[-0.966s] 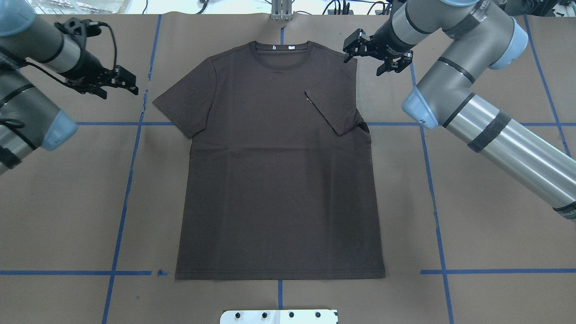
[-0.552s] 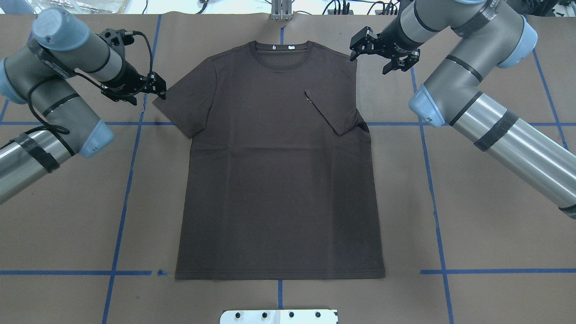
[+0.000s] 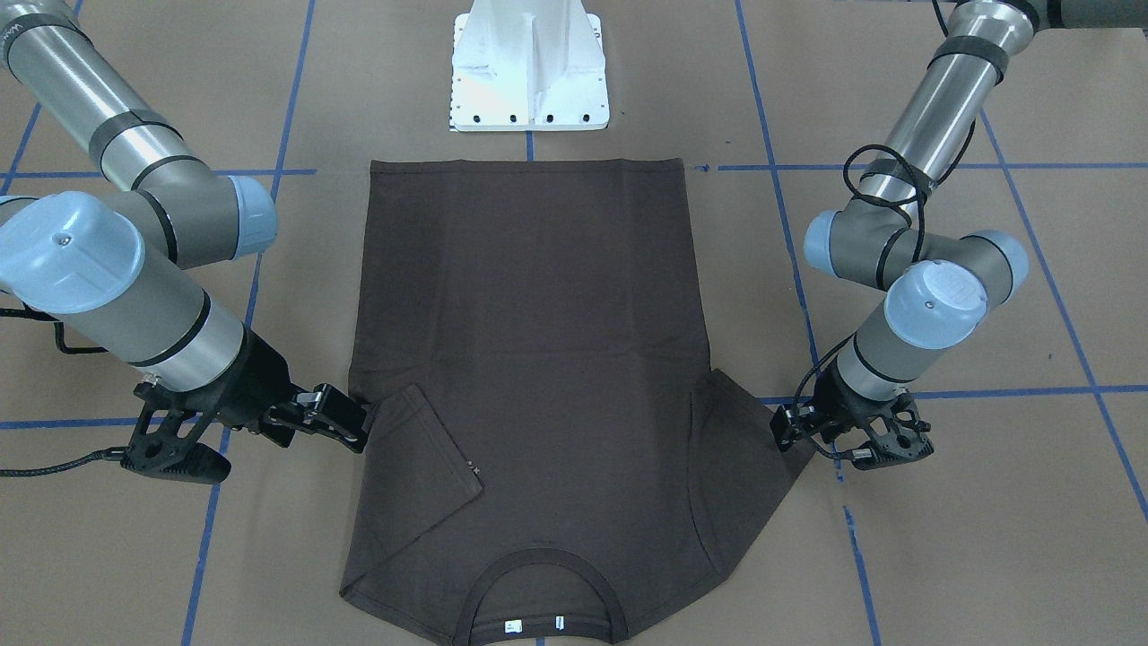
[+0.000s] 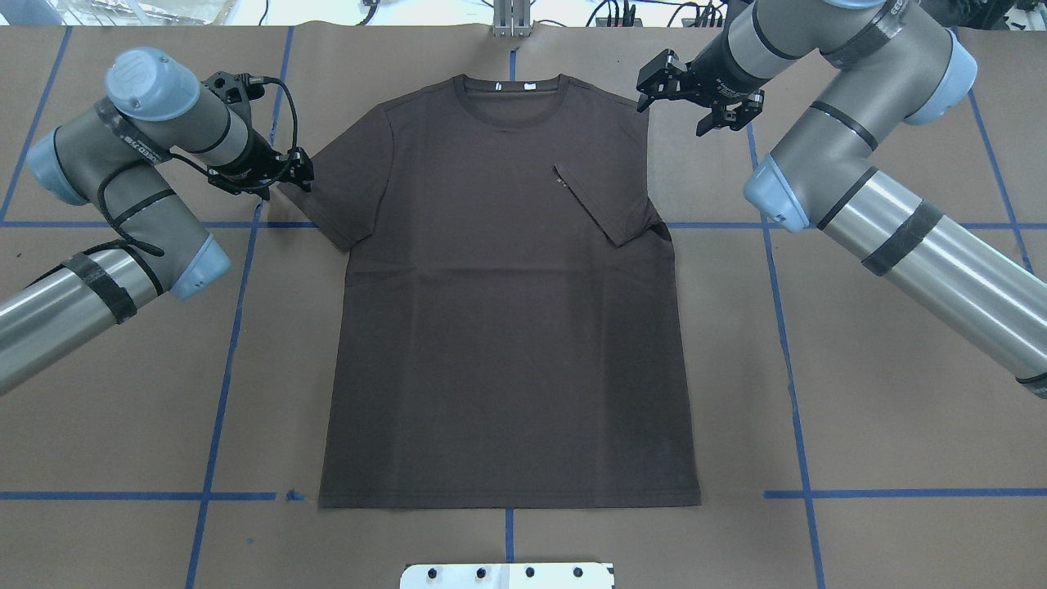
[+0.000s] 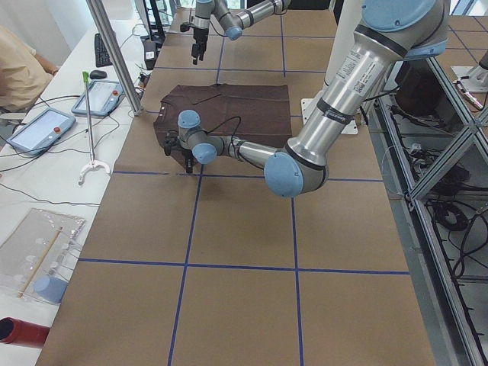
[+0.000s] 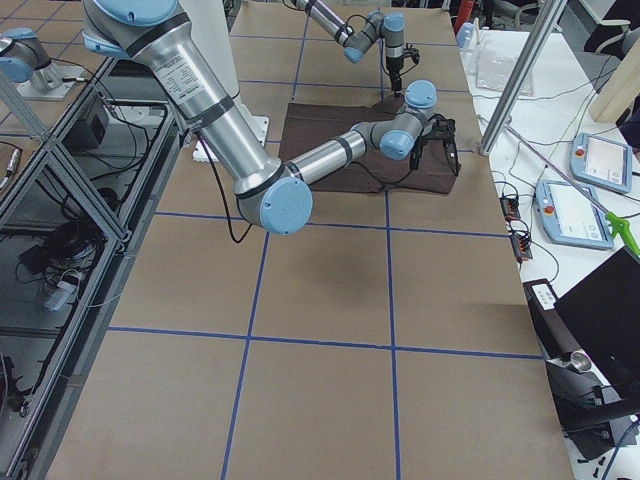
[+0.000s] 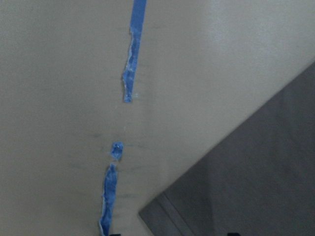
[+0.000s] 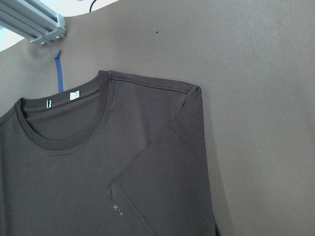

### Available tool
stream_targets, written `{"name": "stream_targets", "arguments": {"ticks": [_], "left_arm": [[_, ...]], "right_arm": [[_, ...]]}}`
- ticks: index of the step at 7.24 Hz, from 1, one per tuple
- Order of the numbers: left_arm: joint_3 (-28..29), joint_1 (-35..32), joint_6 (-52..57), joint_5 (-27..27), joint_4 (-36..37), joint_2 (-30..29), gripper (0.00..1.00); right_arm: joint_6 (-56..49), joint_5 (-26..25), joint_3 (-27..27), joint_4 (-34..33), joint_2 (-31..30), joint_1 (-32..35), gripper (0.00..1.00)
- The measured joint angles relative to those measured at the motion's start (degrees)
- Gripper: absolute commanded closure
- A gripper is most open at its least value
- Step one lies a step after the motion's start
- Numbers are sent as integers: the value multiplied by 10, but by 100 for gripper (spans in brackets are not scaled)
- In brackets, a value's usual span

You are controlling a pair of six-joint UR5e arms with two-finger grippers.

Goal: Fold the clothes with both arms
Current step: 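Release and raise the right gripper while the left gripper reaches the other sleeve, then fold the sleeve nearest the left gripper inward while the right gripper moves to the hem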

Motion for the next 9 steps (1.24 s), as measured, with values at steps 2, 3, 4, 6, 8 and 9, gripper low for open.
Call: {"name": "stream_targets", "arguments": {"ticks": [2,3,4,6,8,9], "left_arm": [[5,0,-2,1,-3,-11,100],[5,0,-2,1,-4,-15,100],[4,0,-2,1,-6,-19,100],[-13,-1,-8,-3,0,-30,100],[-26,12,-65,-1,6,-69,100],[-13,29,-95,16,4,-90,91]], "right_arm": [[-1,-1,-2,0,0,-1,0],[-1,-1,-3,0,-1,-1,0],[-1,-2,-3,0,-3,-2,0],[-2,-3,-4,0,-7,-2,0],[-3,-4,-4,0,-10,-1,0],[-3,-4,-5,0,-13,-2,0]]}}
